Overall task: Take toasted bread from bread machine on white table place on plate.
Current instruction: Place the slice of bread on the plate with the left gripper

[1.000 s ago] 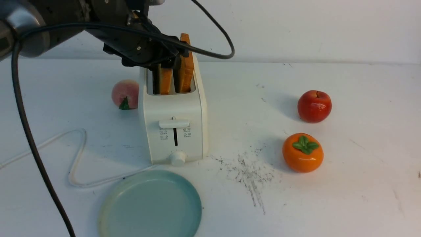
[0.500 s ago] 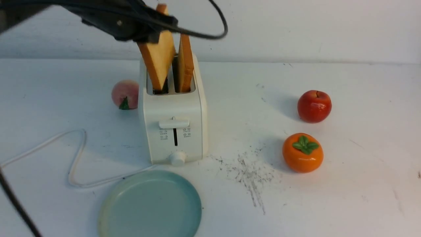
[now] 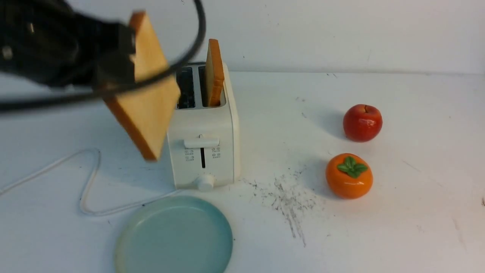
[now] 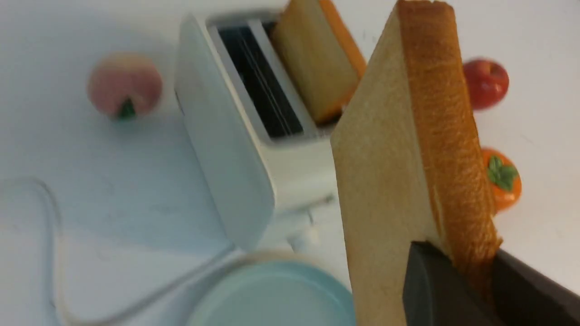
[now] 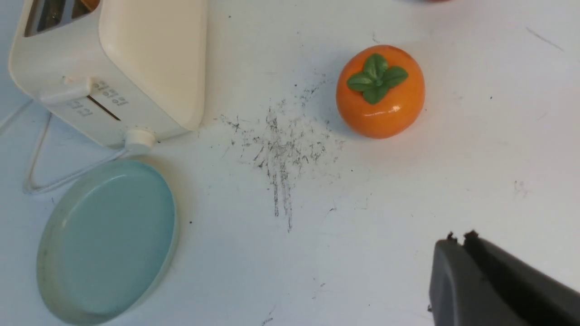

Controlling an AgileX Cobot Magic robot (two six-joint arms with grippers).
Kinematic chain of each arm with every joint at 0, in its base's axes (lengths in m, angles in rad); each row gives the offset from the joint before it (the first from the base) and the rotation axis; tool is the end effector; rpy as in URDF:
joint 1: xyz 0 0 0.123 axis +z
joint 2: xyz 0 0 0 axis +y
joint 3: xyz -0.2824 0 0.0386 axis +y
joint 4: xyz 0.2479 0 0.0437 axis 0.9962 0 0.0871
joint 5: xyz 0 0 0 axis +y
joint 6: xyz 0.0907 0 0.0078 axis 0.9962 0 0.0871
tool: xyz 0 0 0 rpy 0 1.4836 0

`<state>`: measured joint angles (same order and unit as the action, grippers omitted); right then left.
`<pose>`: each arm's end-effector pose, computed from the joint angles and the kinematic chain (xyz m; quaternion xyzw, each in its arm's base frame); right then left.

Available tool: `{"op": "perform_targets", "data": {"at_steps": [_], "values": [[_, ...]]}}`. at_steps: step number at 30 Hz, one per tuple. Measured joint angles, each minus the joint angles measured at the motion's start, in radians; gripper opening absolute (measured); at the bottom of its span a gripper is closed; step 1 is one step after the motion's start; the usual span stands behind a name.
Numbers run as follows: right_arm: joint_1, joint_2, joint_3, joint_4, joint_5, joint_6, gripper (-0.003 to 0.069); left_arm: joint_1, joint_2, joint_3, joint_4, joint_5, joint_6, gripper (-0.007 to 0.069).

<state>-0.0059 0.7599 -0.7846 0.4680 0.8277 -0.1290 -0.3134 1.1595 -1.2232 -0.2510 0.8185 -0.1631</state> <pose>0.1366 0.0295 0.3427 0.0174 0.8880 0.1927 0.4172 0.2215 -0.0892 0.4023 0.0301 0.8929 -0.2184 0.3925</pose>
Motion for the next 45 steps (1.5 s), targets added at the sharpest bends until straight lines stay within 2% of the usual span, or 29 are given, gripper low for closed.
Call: {"op": "perform_targets", "data": {"at_steps": [3, 7, 11, 14, 17, 22, 24, 26, 31, 34, 37, 40, 42, 44, 45], "values": [[0.000, 0.000, 0.000, 0.013, 0.000, 0.000, 0.0031, 0.000, -0.036, 0.254, -0.168, -0.123, 0.023, 0.0070], [0.000, 0.000, 0.000, 0.018, 0.000, 0.000, 0.0033, 0.000, -0.024, 0.458, -0.374, -0.265, 0.168, 0.0070], [0.000, 0.000, 0.000, 0.018, -0.001, 0.000, 0.0033, 0.000, 0.005, 0.534, -0.505, -0.348, 0.298, 0.0070], [0.000, 0.000, 0.000, 0.018, -0.003, 0.000, 0.0033, 0.000, 0.068, 0.556, -0.612, -0.398, 0.439, 0.0070], [0.000, 0.000, 0.000, 0.018, -0.003, 0.000, 0.0033, 0.000, 0.131, 0.556, -0.671, -0.420, 0.517, 0.0070], [0.000, 0.000, 0.000, 0.020, -0.003, 0.000, 0.0033, 0.000, 0.210, 0.556, -0.689, -0.428, 0.536, 0.0082], [0.000, 0.000, 0.000, 0.028, -0.003, 0.000, 0.0034, 0.000, 0.227, 0.556, -0.692, -0.433, 0.540, 0.0112], [0.000, 0.000, 0.000, 0.048, -0.003, -0.010, 0.0036, 0.000, 0.243, 0.556, -0.685, -0.434, 0.543, 0.0202], [0.000, 0.005, -0.033, 0.067, 0.016, -0.070, 0.0041, 0.000, 0.242, 0.556, -0.592, -0.426, 0.541, 0.0393], [0.000, 0.023, -0.088, 0.078, 0.065, -0.078, 0.0041, 0.000, 0.218, 0.556, -0.471, -0.402, 0.486, 0.0434], [0.000, 0.067, -0.180, 0.098, 0.130, -0.080, 0.0041, 0.000, 0.175, 0.556, -0.258, -0.346, 0.316, 0.0432], [0.000, 0.118, -0.240, 0.130, 0.165, -0.111, 0.0041, 0.000, 0.128, 0.556, -0.003, -0.269, 0.087, 0.0396], [0.001, 0.158, -0.255, 0.181, 0.169, -0.155, 0.0032, 0.000, 0.086, 0.556, 0.183, -0.189, -0.120, 0.0348], [0.017, 0.204, -0.258, 0.244, 0.163, -0.203, 0.0016, 0.000, 0.045, 0.556, 0.320, -0.129, -0.288, 0.0295], [0.021, 0.204, -0.258, 0.244, 0.162, -0.209, 0.0014, 0.000, 0.045, 0.556, 0.333, -0.123, -0.305, 0.0288]]}}
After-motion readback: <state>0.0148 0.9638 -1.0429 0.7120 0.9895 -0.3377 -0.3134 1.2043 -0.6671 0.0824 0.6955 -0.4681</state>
